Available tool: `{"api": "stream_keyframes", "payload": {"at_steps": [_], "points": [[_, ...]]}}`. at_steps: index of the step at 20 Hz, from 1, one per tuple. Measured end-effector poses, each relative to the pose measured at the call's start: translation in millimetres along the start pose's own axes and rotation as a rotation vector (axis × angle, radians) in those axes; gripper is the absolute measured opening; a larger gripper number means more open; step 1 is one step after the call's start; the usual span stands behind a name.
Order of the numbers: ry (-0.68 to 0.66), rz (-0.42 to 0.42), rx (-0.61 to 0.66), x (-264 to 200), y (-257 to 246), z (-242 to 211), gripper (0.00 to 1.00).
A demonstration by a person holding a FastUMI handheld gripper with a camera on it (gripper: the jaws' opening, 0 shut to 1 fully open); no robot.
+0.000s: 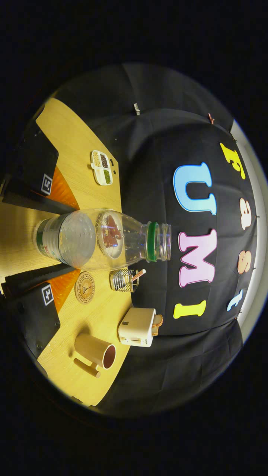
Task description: Take the bottle from table, then pour the juice into the cup, finally place the bottle on the coaster
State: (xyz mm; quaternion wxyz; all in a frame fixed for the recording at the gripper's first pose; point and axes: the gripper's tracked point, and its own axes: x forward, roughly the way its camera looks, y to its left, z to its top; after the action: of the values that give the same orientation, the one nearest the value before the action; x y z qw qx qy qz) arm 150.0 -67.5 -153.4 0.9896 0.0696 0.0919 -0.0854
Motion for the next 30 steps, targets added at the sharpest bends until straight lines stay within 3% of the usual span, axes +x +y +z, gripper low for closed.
{"api": "stream_keyframes", "payload": {"at_steps": [12,25,30], "points": [[0.052,0.017,0.195,-16.9,-28.0,40.7,0.71],[0.082,0.119,0.644,-3.4,-88.2,64.9,0.71],[0.125,0.080,0.749,17.2,-117.3,52.9,0.71]]}}
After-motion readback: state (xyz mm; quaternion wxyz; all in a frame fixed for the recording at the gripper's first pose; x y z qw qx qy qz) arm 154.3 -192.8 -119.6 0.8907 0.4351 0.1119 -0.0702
